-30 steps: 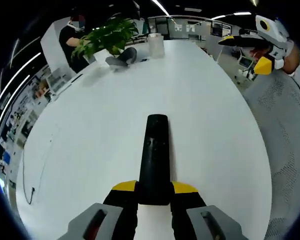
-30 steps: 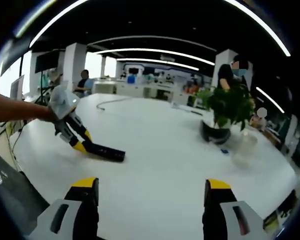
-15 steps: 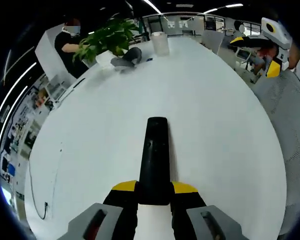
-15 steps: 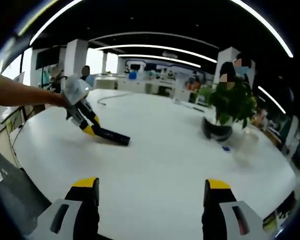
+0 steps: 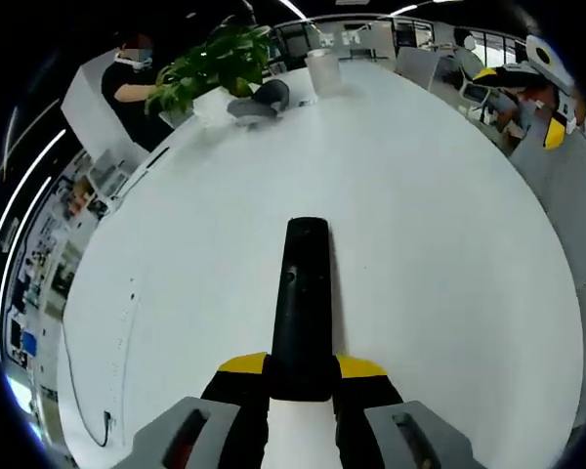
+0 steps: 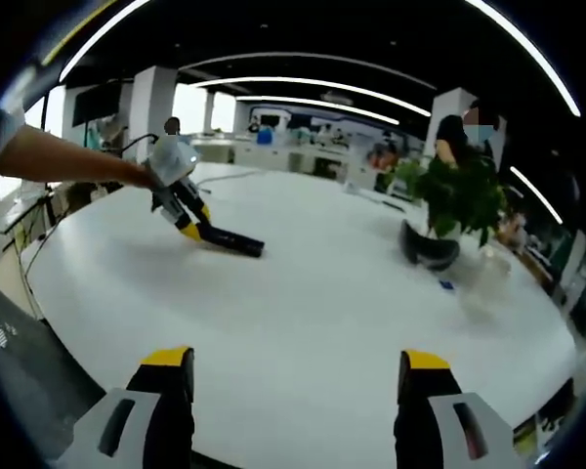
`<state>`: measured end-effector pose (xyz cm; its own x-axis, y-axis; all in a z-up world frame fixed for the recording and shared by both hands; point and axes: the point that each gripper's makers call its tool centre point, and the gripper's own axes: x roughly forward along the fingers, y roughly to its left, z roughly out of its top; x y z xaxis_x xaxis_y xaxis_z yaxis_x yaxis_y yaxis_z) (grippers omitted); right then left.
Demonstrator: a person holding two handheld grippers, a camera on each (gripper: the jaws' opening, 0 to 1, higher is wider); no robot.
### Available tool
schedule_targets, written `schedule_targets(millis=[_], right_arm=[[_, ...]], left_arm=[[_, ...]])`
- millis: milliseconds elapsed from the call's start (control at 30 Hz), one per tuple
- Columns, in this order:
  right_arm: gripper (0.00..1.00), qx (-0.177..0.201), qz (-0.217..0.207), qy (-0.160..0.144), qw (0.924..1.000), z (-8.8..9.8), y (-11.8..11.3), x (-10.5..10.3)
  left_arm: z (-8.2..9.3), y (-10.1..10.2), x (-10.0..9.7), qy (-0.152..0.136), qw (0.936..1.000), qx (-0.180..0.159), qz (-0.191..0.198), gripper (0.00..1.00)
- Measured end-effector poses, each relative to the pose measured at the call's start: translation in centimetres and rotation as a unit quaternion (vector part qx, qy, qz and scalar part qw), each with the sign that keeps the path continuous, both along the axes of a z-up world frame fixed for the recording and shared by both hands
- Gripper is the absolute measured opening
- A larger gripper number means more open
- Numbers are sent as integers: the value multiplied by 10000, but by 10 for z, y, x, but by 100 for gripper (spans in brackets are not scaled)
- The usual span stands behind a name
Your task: Press the specified remote control buttons in sequence, fully releasing each button before pressing the next.
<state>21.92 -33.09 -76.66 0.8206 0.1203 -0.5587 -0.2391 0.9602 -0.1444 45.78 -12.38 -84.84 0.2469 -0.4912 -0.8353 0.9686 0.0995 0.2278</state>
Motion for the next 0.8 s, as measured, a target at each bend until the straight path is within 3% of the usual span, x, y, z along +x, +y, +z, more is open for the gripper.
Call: schedule_targets(millis=[433,500,733,767,800], right_arm=[[84,-44,-8,15,10000,-1,-1,0],[85,-3,-27,-42,10000,1,-1,1],[86,-35,-37,-66,10000,2,-2,1],[86,-28,-41,-76,10000,2,-2,1],[87,-23,-49,-97,9999,3,-2,2]], left_arm=[[-13,3,18,-43,9993,335,-143,23],[-12,0,23,-106,9996,207,-127,24],[-11,-3,28,-107,9999,70,61,26],[-10,-2,32,-133,9991,-1,411,29],[-10,-1,34,-142,9991,25,392,32]])
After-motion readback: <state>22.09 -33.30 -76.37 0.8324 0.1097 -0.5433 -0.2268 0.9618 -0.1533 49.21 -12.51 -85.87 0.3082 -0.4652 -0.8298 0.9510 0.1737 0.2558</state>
